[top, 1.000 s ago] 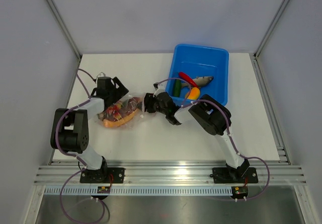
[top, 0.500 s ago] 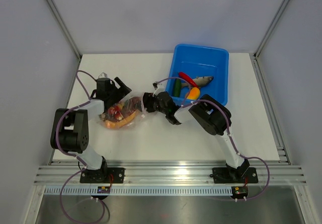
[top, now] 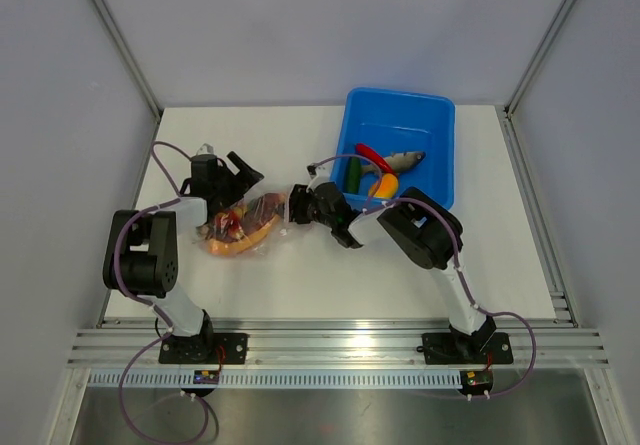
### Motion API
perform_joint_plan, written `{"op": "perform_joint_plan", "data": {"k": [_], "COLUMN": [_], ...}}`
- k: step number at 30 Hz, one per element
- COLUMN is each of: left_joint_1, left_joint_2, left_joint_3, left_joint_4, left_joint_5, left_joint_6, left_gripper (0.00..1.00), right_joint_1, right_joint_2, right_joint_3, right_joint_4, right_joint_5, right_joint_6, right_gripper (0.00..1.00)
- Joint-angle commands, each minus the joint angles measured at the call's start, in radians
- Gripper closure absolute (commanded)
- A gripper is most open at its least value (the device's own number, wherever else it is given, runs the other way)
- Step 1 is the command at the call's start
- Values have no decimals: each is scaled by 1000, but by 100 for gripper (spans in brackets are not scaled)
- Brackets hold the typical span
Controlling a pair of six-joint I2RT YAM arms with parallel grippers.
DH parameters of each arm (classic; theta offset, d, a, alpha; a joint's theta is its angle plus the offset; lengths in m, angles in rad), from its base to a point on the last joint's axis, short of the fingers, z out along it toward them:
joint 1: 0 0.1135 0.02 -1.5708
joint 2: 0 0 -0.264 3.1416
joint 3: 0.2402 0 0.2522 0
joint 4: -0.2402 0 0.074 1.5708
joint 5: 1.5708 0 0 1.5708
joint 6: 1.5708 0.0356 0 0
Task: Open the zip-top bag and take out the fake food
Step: Pick up the food from the center of the board.
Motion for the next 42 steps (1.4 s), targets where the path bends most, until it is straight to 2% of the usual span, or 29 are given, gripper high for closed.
{"op": "perform_joint_plan", "data": {"k": [1, 8, 11, 14, 19, 24, 32, 37, 42], "left_joint_1": [-2, 12, 30, 47, 87, 92, 90, 60, 55], "left_joint_2": [5, -20, -46, -72, -98, -161, -317, -380, -397], "left_joint_3": [-13, -9, -38, -105, -151, -174, -317, -320, -315], "left_joint_4": [-33, -125, -104, -33, -7, -27, 27, -13, -29], "left_joint_5": [31, -90, -116, -110, -113, -172, -280, -330, -343], "left_joint_6": [-35, -67, -128, -194, -222, -231, -336, -336, -337], "left_gripper": [7, 7, 7, 7, 8, 7, 8, 7, 7], "right_joint_1": [14, 17, 19, 22, 25, 25, 25, 11, -32], "right_joint_2": [-109, -191, -225, -257, -317, -392, -506, -581, -633], "right_joint_3": [-40, -111, -132, -148, -172, -160, -139, -166, -162], "right_joint_4": [21, 34, 8, -19, -67, -160, -330, -362, -396], "right_joint_5": [49, 118, 159, 192, 235, 265, 325, 360, 317], "right_joint_6": [-29, -31, -22, -3, 0, -14, -65, -74, -52], "right_gripper": [68, 75, 80, 81, 82, 82, 84, 85, 87]}}
